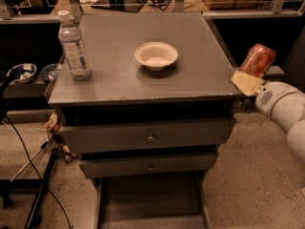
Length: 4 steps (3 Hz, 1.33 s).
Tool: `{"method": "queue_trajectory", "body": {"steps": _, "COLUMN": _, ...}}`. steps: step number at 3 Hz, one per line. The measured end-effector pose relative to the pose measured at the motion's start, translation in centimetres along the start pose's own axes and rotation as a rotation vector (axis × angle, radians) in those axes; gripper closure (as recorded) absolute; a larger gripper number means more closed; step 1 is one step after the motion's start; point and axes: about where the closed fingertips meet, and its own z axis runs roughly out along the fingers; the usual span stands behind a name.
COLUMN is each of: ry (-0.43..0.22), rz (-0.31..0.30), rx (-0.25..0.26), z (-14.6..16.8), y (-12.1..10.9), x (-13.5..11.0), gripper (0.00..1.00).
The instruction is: Pick coke can from bottom drawer and place on counter
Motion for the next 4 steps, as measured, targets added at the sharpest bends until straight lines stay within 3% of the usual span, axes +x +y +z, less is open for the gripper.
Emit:
{"method": "queue_trajectory", "body": {"steps": 1, "ry": -0.043, "rz": -0.019, "rx": 0.001, "z": 2.0, "y": 0.2, "x": -0.1, "gripper": 1.00}}
{"method": "queue_trajectory", "body": {"steps": 3, "ry": -0.109, "rz": -0.042, "rx": 0.013, "z": 2.3, "y": 0.5, "x": -1.3, "gripper": 1.00}}
{"method": "queue_trajectory", "body": {"steps": 4, "ry": -0.156, "rz": -0.055, "rx": -0.031, "z": 3.4, "y": 4.1, "x": -0.6, "gripper": 1.00}}
